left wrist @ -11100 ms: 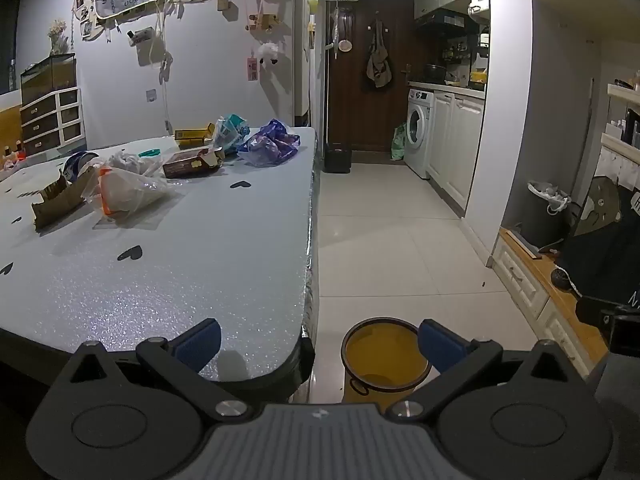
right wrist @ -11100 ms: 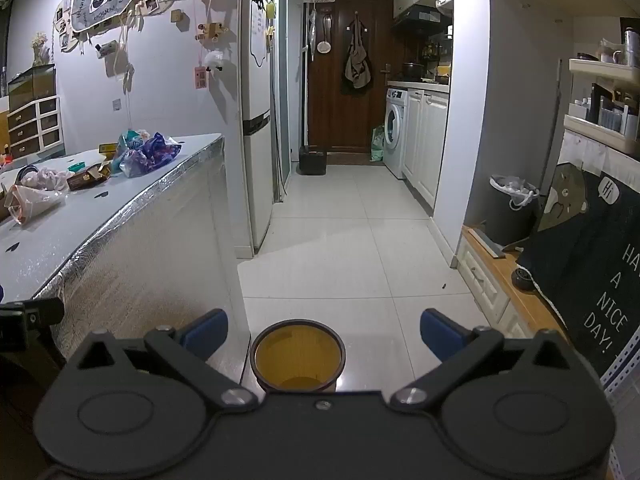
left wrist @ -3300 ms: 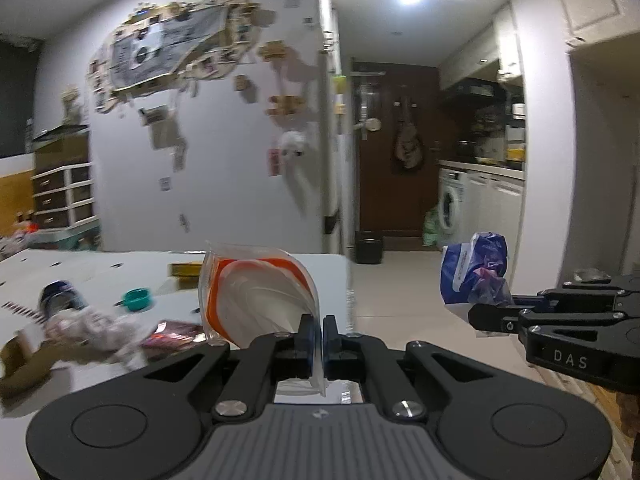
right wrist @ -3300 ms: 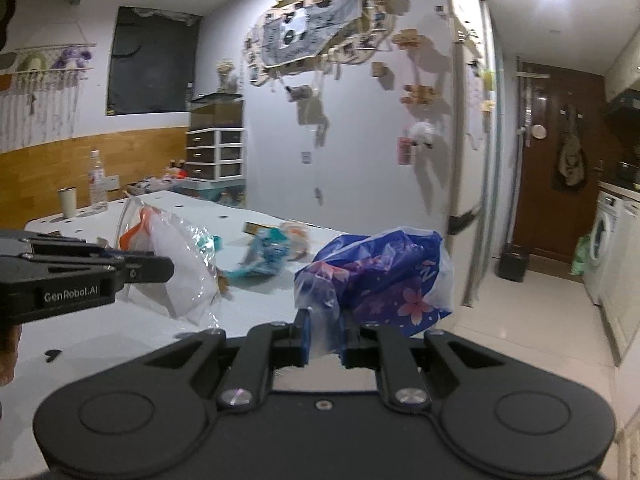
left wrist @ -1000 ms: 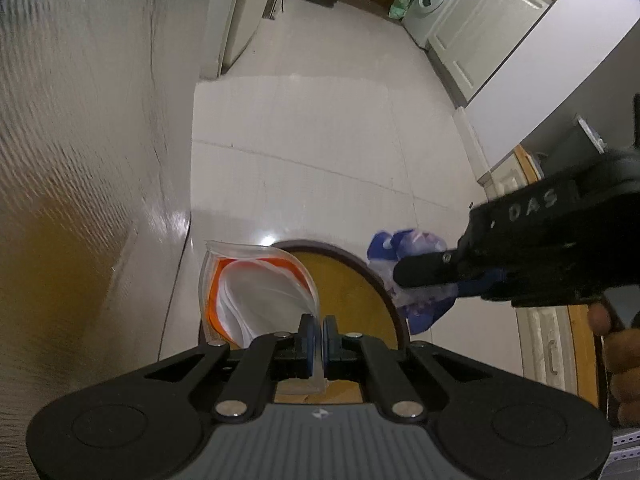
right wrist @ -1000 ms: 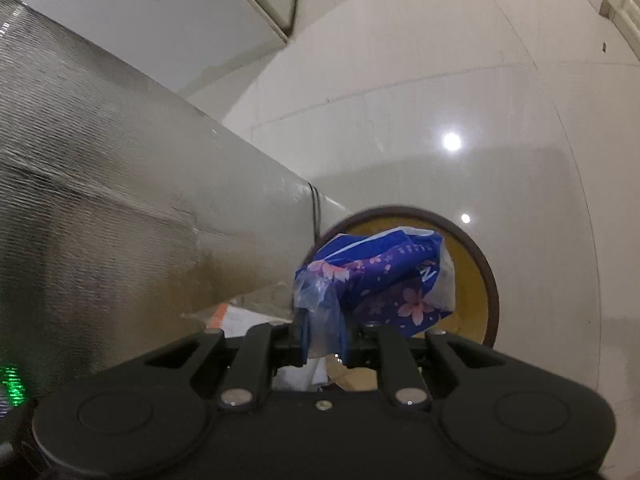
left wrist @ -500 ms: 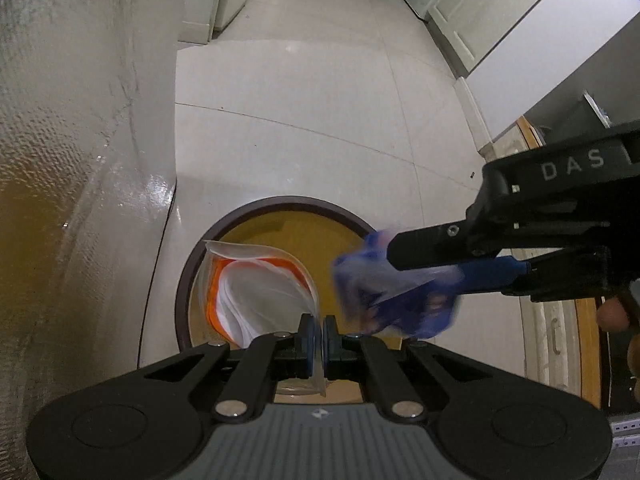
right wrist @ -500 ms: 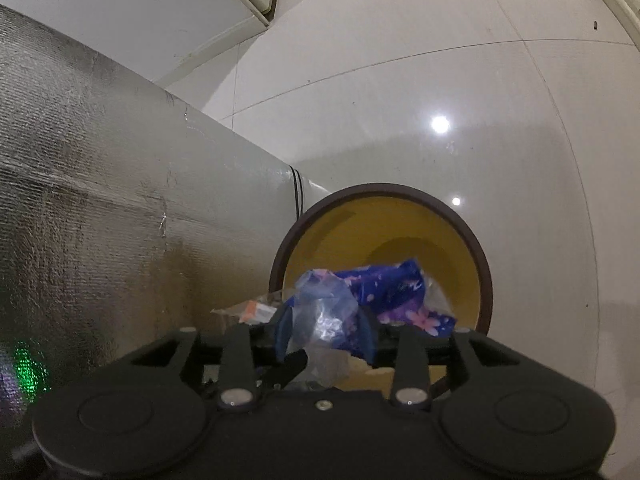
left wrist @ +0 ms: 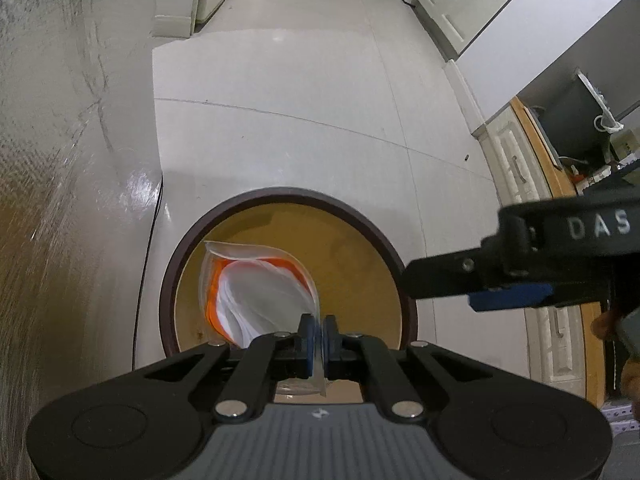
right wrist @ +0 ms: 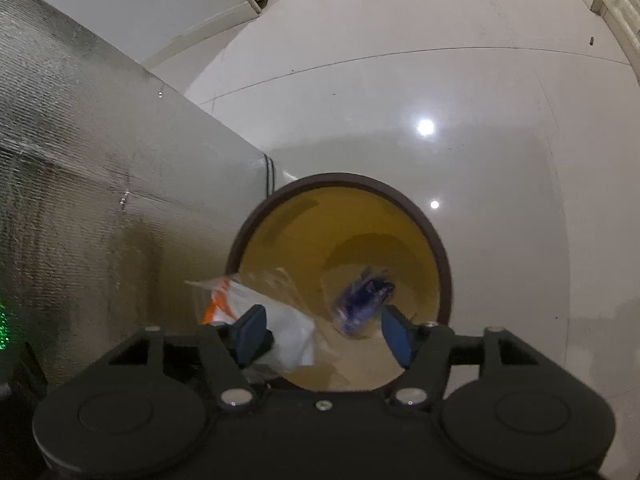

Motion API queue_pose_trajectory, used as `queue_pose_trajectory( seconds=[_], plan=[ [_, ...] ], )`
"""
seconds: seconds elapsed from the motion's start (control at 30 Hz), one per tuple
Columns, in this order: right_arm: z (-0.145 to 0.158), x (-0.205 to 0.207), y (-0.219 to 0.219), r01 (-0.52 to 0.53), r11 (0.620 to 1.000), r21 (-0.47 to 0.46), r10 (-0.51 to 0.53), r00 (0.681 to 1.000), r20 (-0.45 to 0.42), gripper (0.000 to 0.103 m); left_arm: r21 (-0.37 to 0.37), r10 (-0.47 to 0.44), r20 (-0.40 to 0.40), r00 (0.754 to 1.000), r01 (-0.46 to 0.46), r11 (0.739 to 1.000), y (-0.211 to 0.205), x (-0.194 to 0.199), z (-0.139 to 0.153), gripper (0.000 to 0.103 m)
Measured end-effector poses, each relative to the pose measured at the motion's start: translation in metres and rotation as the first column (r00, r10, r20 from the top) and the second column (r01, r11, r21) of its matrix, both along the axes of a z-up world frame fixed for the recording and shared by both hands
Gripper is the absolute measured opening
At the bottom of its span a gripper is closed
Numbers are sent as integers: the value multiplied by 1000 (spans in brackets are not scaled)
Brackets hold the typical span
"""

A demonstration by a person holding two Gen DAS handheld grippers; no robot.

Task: Collect trash
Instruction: 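Lower both bags over the yellow bin and open both tools, then raise both open tools away from the bin back toward the table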

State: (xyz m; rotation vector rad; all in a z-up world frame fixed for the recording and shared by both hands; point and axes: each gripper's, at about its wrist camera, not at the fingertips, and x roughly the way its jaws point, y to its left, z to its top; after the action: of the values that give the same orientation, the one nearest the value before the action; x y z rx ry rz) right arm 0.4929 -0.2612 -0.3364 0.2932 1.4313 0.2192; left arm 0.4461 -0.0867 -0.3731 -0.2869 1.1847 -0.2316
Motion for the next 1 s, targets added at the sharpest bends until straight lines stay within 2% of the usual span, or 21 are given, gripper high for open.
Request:
queue_pose_trajectory(
  seconds=[0.1, 0.13, 0.23, 0.37, 0.47, 0.67, 0.87, 1.0],
  plan=[
    [-2, -1, -7, 13, 1000, -13, -12, 1000, 15, 90, 4, -7, 42, 999, 7, 1000, -1, 2, 2, 6],
    [-2, -3, -9, 19, 1000, -18, -18, 1000, 24, 100, 5, -7, 49, 999, 7, 1000, -1, 3, 2, 11],
    [-4, -5, -15, 32, 999, -21, -31, 999, 30, 103, 14, -10, 25, 1000, 9, 1000, -2, 4, -2, 45],
    [-12, -7, -17, 38, 999, -33, -38, 999, 12, 103, 63, -28, -3, 1000, 28, 998, -4, 6, 0, 66],
    [-14, -9, -17, 28, 998, -52, -27, 1000, 14, 103, 100, -33, -34, 999, 36, 994, -1, 8, 0, 77],
    [-18, -14, -17, -1, 998, -68, 2, 1000, 14, 103, 150, -27, -70, 997, 38, 988, 6, 10, 4, 94],
    [-16, -16, -18, 6, 998, -55, -5, 1000, 19, 103, 185, -9, -89, 996, 26, 982, 13, 10, 9, 102],
    [-16, -20, -17, -4, 999, -50, 6, 999, 33, 103, 201, -11, -97, 995, 30, 979, 18, 9, 14, 103]
  ],
)
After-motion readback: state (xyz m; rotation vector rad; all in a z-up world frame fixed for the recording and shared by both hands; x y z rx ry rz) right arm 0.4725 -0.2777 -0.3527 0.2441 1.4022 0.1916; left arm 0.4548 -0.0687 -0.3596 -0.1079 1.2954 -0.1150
